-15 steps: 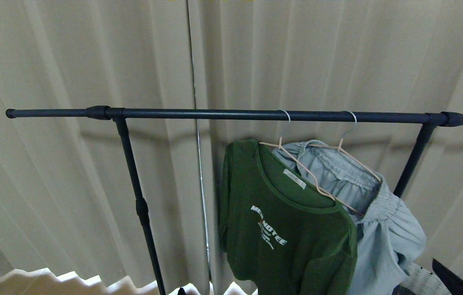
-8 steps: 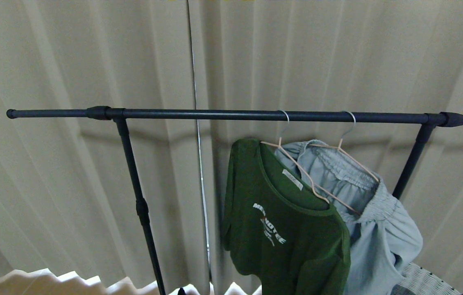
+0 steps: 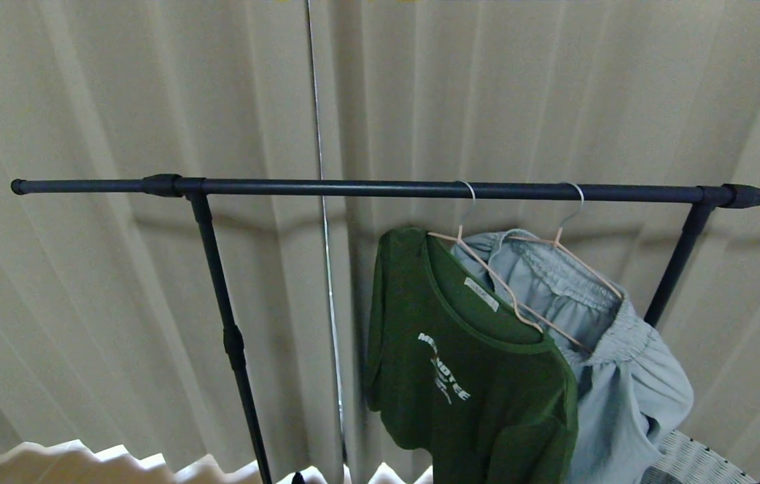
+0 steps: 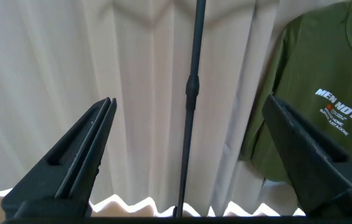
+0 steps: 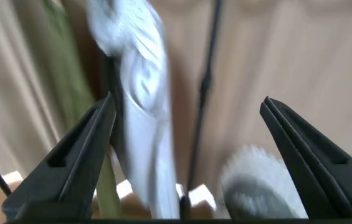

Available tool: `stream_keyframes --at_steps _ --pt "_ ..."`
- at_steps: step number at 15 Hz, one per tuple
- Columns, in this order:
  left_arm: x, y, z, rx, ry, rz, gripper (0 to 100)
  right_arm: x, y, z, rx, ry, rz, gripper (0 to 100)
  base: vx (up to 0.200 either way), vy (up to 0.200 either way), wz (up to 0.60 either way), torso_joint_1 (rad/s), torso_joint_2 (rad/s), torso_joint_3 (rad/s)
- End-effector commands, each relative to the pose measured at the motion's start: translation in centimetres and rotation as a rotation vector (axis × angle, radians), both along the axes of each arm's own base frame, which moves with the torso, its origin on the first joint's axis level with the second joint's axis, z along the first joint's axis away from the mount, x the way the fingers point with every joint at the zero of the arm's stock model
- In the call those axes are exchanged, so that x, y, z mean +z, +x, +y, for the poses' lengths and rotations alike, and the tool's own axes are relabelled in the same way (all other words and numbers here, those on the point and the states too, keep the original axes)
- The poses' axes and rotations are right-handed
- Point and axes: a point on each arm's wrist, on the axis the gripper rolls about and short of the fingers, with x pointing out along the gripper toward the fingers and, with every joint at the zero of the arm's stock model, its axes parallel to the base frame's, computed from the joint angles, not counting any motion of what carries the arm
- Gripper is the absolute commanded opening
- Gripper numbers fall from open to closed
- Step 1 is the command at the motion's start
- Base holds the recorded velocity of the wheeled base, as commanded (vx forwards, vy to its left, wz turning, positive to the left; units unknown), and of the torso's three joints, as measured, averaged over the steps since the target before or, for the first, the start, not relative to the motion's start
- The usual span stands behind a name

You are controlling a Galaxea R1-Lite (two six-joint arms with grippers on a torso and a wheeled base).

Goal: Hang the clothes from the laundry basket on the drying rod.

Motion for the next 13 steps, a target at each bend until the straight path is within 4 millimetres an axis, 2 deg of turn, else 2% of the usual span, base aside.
stream_keyframes --at_steps 1,13 --pt "0.00 -0.01 0.00 0.000 -0.001 -0.002 100 -0.72 0.16 0.02 0.009 -0.003 0.018 100 0.000 0.000 0.00 0.000 0.00 0.000" --pt "0.00 -0.03 0.00 0.000 -0.001 -0.004 100 -0.74 0.17 0.00 0.001 0.007 0.017 100 0.000 0.000 0.00 0.000 0.00 0.000"
